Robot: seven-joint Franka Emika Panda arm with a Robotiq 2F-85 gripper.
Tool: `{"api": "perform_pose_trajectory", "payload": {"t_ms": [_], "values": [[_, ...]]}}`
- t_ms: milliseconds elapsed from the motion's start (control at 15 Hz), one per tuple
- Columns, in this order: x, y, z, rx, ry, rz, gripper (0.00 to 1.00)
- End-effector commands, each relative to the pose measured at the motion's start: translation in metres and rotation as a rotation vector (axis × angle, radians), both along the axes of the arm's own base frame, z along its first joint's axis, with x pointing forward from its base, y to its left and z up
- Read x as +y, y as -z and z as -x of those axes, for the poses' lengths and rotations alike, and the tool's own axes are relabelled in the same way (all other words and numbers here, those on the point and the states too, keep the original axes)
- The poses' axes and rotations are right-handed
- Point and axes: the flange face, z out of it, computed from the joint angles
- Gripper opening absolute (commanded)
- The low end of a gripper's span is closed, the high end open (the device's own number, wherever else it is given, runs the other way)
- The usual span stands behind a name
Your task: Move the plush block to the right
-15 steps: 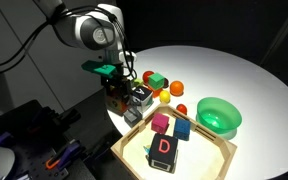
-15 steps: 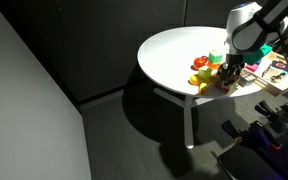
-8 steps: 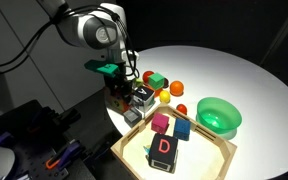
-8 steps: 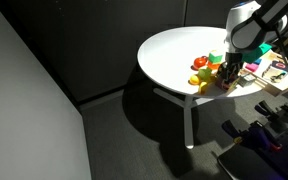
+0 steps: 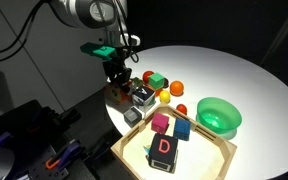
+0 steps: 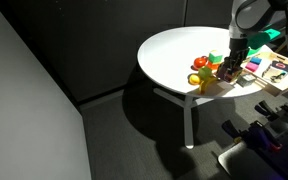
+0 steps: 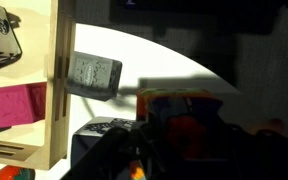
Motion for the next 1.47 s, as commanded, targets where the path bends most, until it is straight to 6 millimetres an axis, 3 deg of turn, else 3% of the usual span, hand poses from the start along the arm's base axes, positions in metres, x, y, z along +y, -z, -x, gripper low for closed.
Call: {"api": "perform_pose_trajectory", "payload": {"t_ms": [0, 533, 1400], "values": [[-0.015, -0.031, 0.004, -0.007, 0.056, -0.025, 0.23], [-0.069, -0.051, 0.014, -0.01, 0.195, -0.031, 0.2], [-0.16, -0.024, 0.056, 0.036, 0.342, -0.055, 0.2]]}}
